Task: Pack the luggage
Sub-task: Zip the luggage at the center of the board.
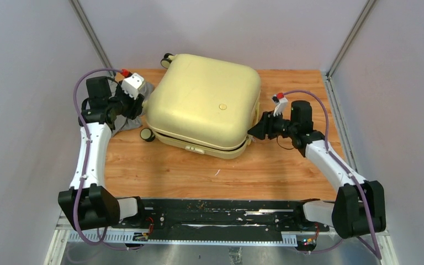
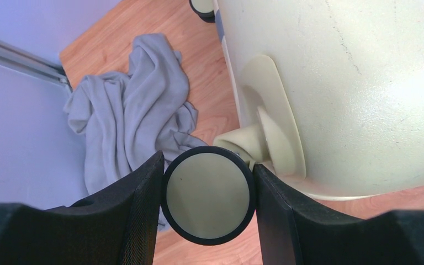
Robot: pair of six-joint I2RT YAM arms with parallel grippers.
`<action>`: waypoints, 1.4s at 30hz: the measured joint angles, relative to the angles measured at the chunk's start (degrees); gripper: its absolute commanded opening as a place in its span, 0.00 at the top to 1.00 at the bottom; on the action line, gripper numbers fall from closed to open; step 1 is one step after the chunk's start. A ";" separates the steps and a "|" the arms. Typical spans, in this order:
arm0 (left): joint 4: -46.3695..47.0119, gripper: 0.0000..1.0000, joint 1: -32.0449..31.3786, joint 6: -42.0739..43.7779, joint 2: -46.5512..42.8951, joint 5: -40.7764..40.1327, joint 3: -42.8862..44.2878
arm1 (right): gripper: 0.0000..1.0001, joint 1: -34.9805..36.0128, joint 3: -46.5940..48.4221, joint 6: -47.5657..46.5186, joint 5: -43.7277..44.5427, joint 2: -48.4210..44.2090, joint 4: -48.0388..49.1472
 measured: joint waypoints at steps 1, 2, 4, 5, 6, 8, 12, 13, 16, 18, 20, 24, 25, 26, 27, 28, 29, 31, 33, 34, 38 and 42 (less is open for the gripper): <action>-0.07 1.00 0.00 -0.07 0.24 0.07 0.00 | 0.39 -0.20 -0.72 -0.24 -0.22 -1.03 0.20; -0.20 1.00 0.00 -0.22 0.50 0.11 0.00 | 0.37 -0.48 -1.84 -0.55 -0.74 -2.12 0.92; -0.52 1.00 -0.04 -0.76 1.57 0.28 0.04 | 0.35 -1.27 -5.07 -0.68 -2.62 -4.44 3.06; -0.81 1.00 -0.04 -1.03 2.40 0.28 0.31 | 0.34 -1.46 -6.21 -0.70 -3.45 -4.92 3.87; -1.01 1.00 -0.04 -1.22 3.48 0.15 0.74 | 0.34 -1.77 -7.48 -0.83 -4.28 -5.18 4.83; -1.05 1.00 -0.04 -1.95 5.70 -0.20 1.90 | 0.34 -2.21 -9.05 -1.36 -5.44 -4.81 6.16; -0.52 1.00 -0.15 -3.28 7.58 -0.17 2.51 | 0.34 -2.43 -10.64 -2.03 -7.89 -2.80 9.86; -0.31 1.00 -0.24 -3.54 7.67 -0.17 2.51 | 0.34 -2.51 -10.78 -2.29 -8.57 -2.10 10.75; -0.20 1.00 -0.31 -3.96 7.69 -0.13 2.78 | 0.36 -2.93 -10.78 -2.99 -10.36 -0.72 12.50; -0.04 1.00 -0.31 -4.13 7.69 -0.13 2.84 | 0.37 -3.34 -10.75 -3.37 -11.61 -0.09 13.46; 0.07 1.00 -0.31 -4.15 7.69 -0.17 2.84 | 0.38 -3.54 -10.47 -3.78 -13.00 0.76 13.79; -0.07 1.00 -0.31 -4.20 7.72 -0.20 3.39 | 0.39 -3.54 -9.86 -4.87 -14.71 2.95 13.49; -0.02 1.00 -0.31 -4.20 7.72 -0.17 3.56 | 0.40 -3.54 -9.81 -5.14 -14.99 3.32 13.27; -0.04 1.00 -0.31 -4.17 7.72 -0.15 3.76 | 0.41 -3.54 -9.75 -5.44 -15.10 3.69 12.90; -0.02 1.00 -0.31 -4.17 7.72 -0.15 3.85 | 0.43 -3.54 -9.70 -5.77 -15.13 3.96 12.55; -0.04 1.00 -0.31 -4.17 7.72 -0.15 3.93 | 0.45 -3.54 -9.66 -6.12 -15.19 4.26 12.07; -0.09 1.00 -0.31 -4.15 7.72 -0.15 3.98 | 0.47 -3.54 -9.66 -6.38 -15.34 4.52 11.76; -0.11 1.00 -0.31 -4.17 7.72 -0.15 4.02 | 0.49 -3.56 -9.64 -6.60 -15.67 5.05 11.15; -0.13 1.00 -0.31 -4.15 7.72 -0.15 4.02 | 0.52 -3.56 -9.64 -6.58 -16.11 5.25 10.67; -0.13 1.00 -0.31 -4.15 7.72 -0.15 4.02 | 0.54 -3.56 -9.64 -6.58 -16.41 5.31 10.62; -0.11 1.00 -0.31 -4.15 7.72 -0.15 4.02 | 0.73 -3.56 -9.64 -6.34 -17.53 5.84 10.84; -0.07 1.00 -0.31 -4.35 7.69 -0.09 4.02 | 0.98 -3.56 -9.44 -5.60 -18.49 6.62 11.17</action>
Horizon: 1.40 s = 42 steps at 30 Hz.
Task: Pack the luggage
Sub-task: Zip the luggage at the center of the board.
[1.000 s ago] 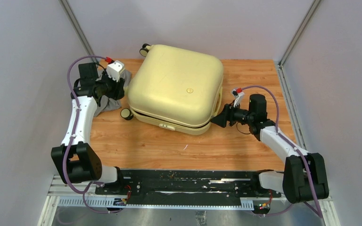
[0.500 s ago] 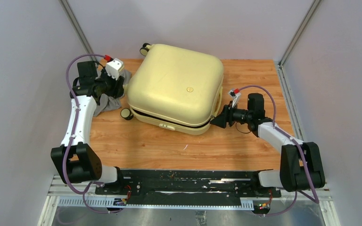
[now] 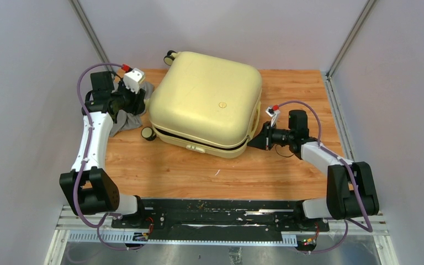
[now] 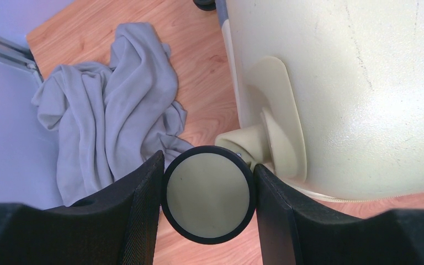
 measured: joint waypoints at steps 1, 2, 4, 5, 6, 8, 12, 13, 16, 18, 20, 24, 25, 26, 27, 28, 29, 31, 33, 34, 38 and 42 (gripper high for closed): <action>0.00 1.00 0.00 -0.22 0.00 0.02 0.00 | 1.00 0.00 0.04 0.52 -0.13 0.11 0.04; 0.02 1.00 0.00 -0.55 0.00 0.04 0.00 | 1.00 -0.04 0.04 0.94 -0.02 0.11 0.09; 0.11 1.00 0.02 -1.33 0.00 0.26 0.00 | 1.00 -0.28 0.04 1.77 0.09 0.11 0.39; 0.20 1.00 0.02 -1.95 0.00 0.33 0.00 | 1.00 -0.37 0.04 2.29 0.15 0.07 0.61; 0.26 1.00 0.02 -2.60 0.00 0.46 0.00 | 1.00 -0.37 0.00 2.62 0.26 -0.02 0.83; 0.70 1.00 0.02 -4.24 0.00 0.85 0.00 | 1.00 -0.44 -0.17 3.15 1.07 -0.57 0.87; 1.75 1.00 0.02 -8.50 -0.02 2.73 0.44 | 1.00 -0.63 -1.09 3.82 3.34 -2.64 0.72; 2.16 1.00 0.02 -9.49 -0.11 3.37 0.48 | 1.00 -0.63 -1.20 3.82 4.07 -3.21 0.46; 3.34 1.00 0.00 -11.65 -0.46 4.81 0.50 | 1.00 -0.66 -1.20 3.52 5.86 -4.76 -1.27; 4.24 1.00 -0.13 -12.63 -0.72 5.55 0.50 | 1.00 -0.66 -1.20 2.80 7.13 -6.19 -3.50; 4.61 1.00 -0.22 -13.03 -1.07 5.92 0.39 | 1.00 -0.66 -1.22 2.01 8.48 -7.78 -5.38; 5.40 1.00 -0.26 -13.09 -1.70 6.05 -0.28 | 1.00 1.22 -1.22 -0.79 13.22 -13.03 -9.73; 5.53 1.00 -0.26 -13.07 -1.73 6.01 -0.48 | 1.00 2.86 -1.22 -1.27 14.95 -14.51 -10.60; 5.88 1.00 -0.26 -13.03 -1.75 5.90 -0.72 | 1.00 5.20 -1.22 -1.86 17.09 -16.11 -11.52; 6.16 1.00 -0.24 -12.87 -1.75 5.81 -0.90 | 1.00 7.39 -1.22 -2.05 18.38 -17.35 -12.24; 6.25 1.00 -0.24 -12.92 -1.75 6.05 -1.11 | 1.00 10.56 -1.25 -2.10 18.49 -18.75 -12.87; 6.16 1.00 -0.42 -12.94 -1.75 6.14 -1.42 | 1.00 14.23 -1.25 -2.14 18.43 -20.02 -13.14; 6.10 1.00 -0.66 -13.03 -1.79 6.32 -2.21 | 1.00 18.82 -1.40 -2.19 18.27 -22.29 -14.32; 6.05 1.00 -0.83 -13.11 -1.97 6.29 -3.04 | 1.00 19.43 -2.16 -2.16 19.67 -24.59 -15.06; 6.03 1.00 -0.87 -13.09 -2.05 6.27 -3.28 | 1.00 19.43 -2.62 -2.12 21.09 -25.81 -15.56; 5.73 1.00 -1.14 -12.94 -2.40 6.03 -3.61 | 0.88 17.62 -2.99 -2.25 25.38 -27.54 -17.29; 4.61 1.00 -1.09 -12.35 -2.71 5.95 -3.10 | 0.46 11.23 -2.89 -2.32 29.49 -27.96 -21.03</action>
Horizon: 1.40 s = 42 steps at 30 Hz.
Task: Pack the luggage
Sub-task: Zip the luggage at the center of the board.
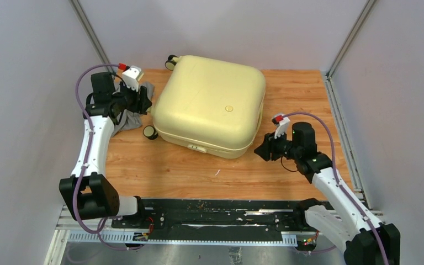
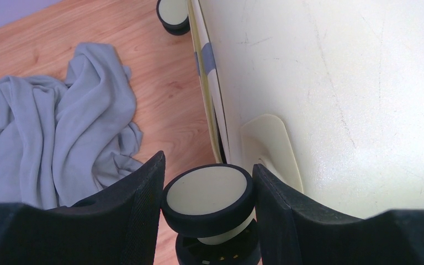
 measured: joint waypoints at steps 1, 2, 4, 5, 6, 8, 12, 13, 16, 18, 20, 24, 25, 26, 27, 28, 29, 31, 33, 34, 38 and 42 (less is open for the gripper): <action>-0.68 1.00 0.13 0.00 0.00 0.15 0.61 | 0.42 -1.95 0.09 -0.11 0.39 -0.31 -0.66; -1.09 1.00 0.31 0.00 0.00 0.35 1.09 | 0.41 -3.17 0.11 -0.09 0.50 -0.52 -0.81; -1.77 1.00 0.50 -0.02 0.00 0.79 2.23 | 0.40 -5.05 0.74 -1.14 -0.55 0.13 -0.66; -1.84 1.00 0.52 -0.07 0.00 1.05 2.75 | 0.40 -6.14 1.18 -1.64 -1.42 1.11 -0.33; -1.84 1.00 0.55 -0.13 0.00 1.22 3.10 | 0.40 -6.64 1.79 -2.23 -2.51 2.34 -0.09; -1.84 1.00 0.63 -0.33 0.00 1.57 3.30 | 0.39 -8.04 3.04 -3.78 -5.84 6.43 1.31; -2.05 1.00 0.72 -0.61 0.00 1.68 3.30 | 0.39 -10.62 3.50 -5.40 -12.20 13.29 5.55; -2.05 1.00 0.72 -0.68 0.00 1.68 3.30 | 0.39 -11.04 3.52 -5.75 -14.47 14.80 6.91; -2.05 1.00 0.72 -0.79 0.00 1.66 3.30 | 0.40 -11.78 3.58 -6.29 -20.22 18.21 10.86; -1.77 1.00 0.76 -0.76 0.00 1.57 3.30 | 0.40 -12.28 3.65 -6.56 -23.93 20.55 13.18; -1.51 1.00 0.81 -0.74 0.00 1.42 3.30 | 0.40 -12.61 3.72 -6.56 -26.75 22.47 14.99; -0.90 1.00 0.83 -0.74 0.02 0.98 3.41 | 0.41 -12.90 4.04 -6.60 -30.84 25.77 17.55; -0.90 1.00 0.83 -0.76 0.11 0.94 3.61 | 0.41 -12.90 4.20 -6.60 -31.36 26.34 17.77; -0.94 1.00 0.83 -0.90 0.24 0.94 3.96 | 0.41 -12.90 4.42 -6.60 -31.91 26.91 17.99; -0.96 1.00 0.83 -1.07 0.42 0.96 4.35 | 0.41 -12.90 4.61 -6.62 -32.24 27.28 18.08; -0.96 1.00 0.83 -1.42 0.74 1.11 5.01 | 0.41 -12.90 4.70 -6.62 -32.48 27.54 18.23; -1.01 1.00 0.83 -1.79 1.09 1.31 5.62 | 0.42 -12.90 4.76 -6.62 -32.76 27.74 18.53; -0.90 1.00 0.83 -2.75 1.77 1.79 6.80 | 0.46 -12.90 4.85 -6.62 -33.42 28.13 19.30; -0.85 1.00 0.83 -3.41 2.05 2.10 7.26 | 0.51 -12.90 4.85 -6.60 -34.14 28.76 20.02; -0.81 1.00 0.83 -3.61 2.05 2.08 7.26 | 0.55 -12.90 4.85 -6.58 -34.49 29.16 20.46; -0.74 1.00 0.72 -3.96 2.05 2.08 7.26 | 0.62 -12.90 4.85 -6.60 -34.67 30.32 21.49; -0.74 1.00 0.72 -3.96 2.05 2.08 7.26 | 0.64 -12.85 4.85 -6.47 -34.91 31.06 21.92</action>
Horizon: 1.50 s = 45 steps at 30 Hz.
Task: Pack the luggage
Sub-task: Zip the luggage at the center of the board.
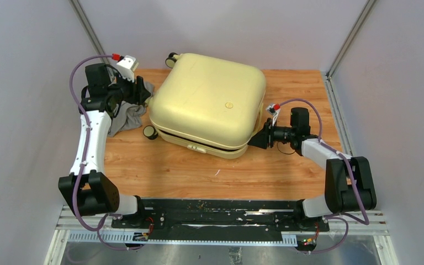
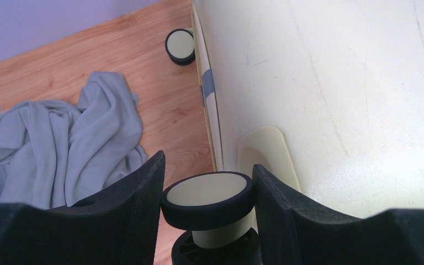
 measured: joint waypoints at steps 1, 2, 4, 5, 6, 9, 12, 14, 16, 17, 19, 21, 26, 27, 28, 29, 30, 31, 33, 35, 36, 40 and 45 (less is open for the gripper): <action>0.00 1.00 0.00 0.02 0.00 0.00 0.00 | 0.63 0.00 0.00 0.26 -0.09 0.13 0.13; -0.02 1.00 0.00 0.02 0.00 -0.02 0.00 | 0.60 0.00 0.02 0.59 -0.17 0.28 0.33; 0.00 1.00 0.00 0.11 0.00 -0.04 0.00 | 0.55 0.00 0.07 1.22 -0.44 0.59 0.63; 0.00 1.00 0.00 0.15 0.00 -0.04 0.00 | 0.53 0.00 0.07 1.73 -0.46 0.63 0.81; 0.02 1.00 0.00 0.22 0.00 -0.09 0.00 | 0.52 0.00 0.07 2.23 -0.44 0.68 0.92; 0.09 1.00 0.00 0.26 0.00 -0.31 0.00 | 0.58 0.13 0.07 3.39 0.04 1.27 1.51; 0.15 1.00 0.00 0.42 0.00 -0.61 0.00 | 0.77 0.63 0.04 4.48 0.57 1.53 2.01; 0.17 1.00 0.00 0.44 0.00 -0.72 0.00 | 0.94 1.18 -0.17 5.68 1.31 1.53 2.51; 0.20 1.00 0.00 0.50 0.00 -0.98 0.00 | 1.00 1.90 -0.76 6.75 2.05 1.18 3.85; 0.24 1.00 0.00 0.52 0.00 -1.22 0.00 | 1.00 2.14 -1.44 7.63 2.91 0.61 4.68; -0.07 1.00 -0.07 0.46 0.00 -1.31 0.00 | 1.00 2.21 -2.93 8.50 4.66 -1.16 5.84; -0.26 1.00 -0.11 0.44 0.00 -1.36 0.00 | 1.00 2.51 -4.42 9.38 6.47 -3.28 6.84; -0.07 1.00 -0.11 0.28 0.00 -1.53 0.00 | 1.00 3.02 -5.57 9.99 9.42 -6.36 6.71; -0.07 1.00 -0.11 0.20 0.00 -1.53 0.02 | 1.00 3.04 -5.57 9.99 9.66 -6.54 6.47; -0.11 1.00 -0.11 0.09 0.00 -1.53 0.07 | 1.00 3.06 -5.57 9.99 9.88 -6.67 6.32; -0.17 1.00 -0.11 -0.04 0.04 -1.53 0.20 | 1.00 3.06 -5.64 9.97 10.05 -6.78 6.29; -0.24 1.00 -0.11 -0.17 0.11 -1.53 0.39 | 1.00 3.06 -5.75 9.99 10.21 -6.88 6.32; -0.22 1.00 -0.11 -0.33 0.15 -1.51 0.63 | 1.00 3.06 -5.84 9.99 10.34 -6.97 6.34; -0.33 1.00 -0.11 -0.83 0.33 -1.46 1.22 | 1.00 3.06 -6.08 10.05 10.60 -7.21 6.49; -0.42 1.00 -0.11 -1.18 0.59 -1.38 1.86 | 0.96 3.06 -6.62 10.36 10.93 -7.65 7.28; -0.46 1.00 -0.11 -1.33 0.76 -1.38 2.19 | 0.85 3.06 -6.97 10.64 11.17 -7.91 7.69; -0.74 1.00 -0.13 -1.73 0.98 -1.36 2.38 | 0.58 3.19 -9.66 12.17 12.63 -10.23 9.81; -0.76 1.00 -0.13 -1.99 0.98 -1.33 2.38 | 0.53 3.54 -11.13 12.92 14.53 -10.58 12.17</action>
